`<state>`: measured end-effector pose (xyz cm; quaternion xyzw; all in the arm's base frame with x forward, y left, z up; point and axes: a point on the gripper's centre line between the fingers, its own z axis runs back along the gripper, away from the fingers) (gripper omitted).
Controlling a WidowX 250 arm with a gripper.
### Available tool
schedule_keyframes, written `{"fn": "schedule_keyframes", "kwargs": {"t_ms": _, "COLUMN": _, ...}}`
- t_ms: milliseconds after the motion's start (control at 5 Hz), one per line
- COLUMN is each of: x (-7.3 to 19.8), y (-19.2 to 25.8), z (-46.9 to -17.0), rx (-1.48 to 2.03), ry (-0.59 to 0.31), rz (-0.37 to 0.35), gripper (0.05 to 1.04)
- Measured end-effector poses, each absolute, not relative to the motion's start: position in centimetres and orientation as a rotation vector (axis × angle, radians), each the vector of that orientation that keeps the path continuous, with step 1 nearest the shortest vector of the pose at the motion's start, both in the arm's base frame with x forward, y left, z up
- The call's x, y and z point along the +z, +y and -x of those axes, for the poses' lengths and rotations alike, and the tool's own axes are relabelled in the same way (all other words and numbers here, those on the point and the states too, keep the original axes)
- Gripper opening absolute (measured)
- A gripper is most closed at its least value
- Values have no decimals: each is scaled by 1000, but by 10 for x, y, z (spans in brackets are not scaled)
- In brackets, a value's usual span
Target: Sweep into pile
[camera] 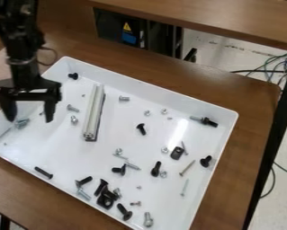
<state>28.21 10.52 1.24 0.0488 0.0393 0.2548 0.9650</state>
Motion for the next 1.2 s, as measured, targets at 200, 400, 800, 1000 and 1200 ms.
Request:
{"fn": "schedule_keyframes", "kwargs": {"t_ms": 200, "x": 17, "y": 76, "z": -309, "rx": 484, "ry": 14, "rz": -86, "gripper": 999}}
{"fn": "schedule_keyframes", "kwargs": {"t_ms": 400, "x": 19, "y": 57, "z": -321, "rx": 500, "ry": -30, "rz": -45, "gripper": 999}}
{"fn": "schedule_keyframes", "kwargs": {"t_ms": 800, "x": -6, "y": 47, "z": -345, "rx": 509, "ry": -27, "rz": -7, "gripper": 999}}
{"fn": "schedule_keyframes", "kwargs": {"t_ms": 1000, "x": -19, "y": 46, "z": -348, "rx": 499, "ry": -19, "rz": 8, "gripper": 999}}
{"fn": "schedule_keyframes", "kwargs": {"t_ms": 1200, "x": -36, "y": 47, "z": -350, "rx": 485, "ry": 2, "rz": 0, "gripper": 945}}
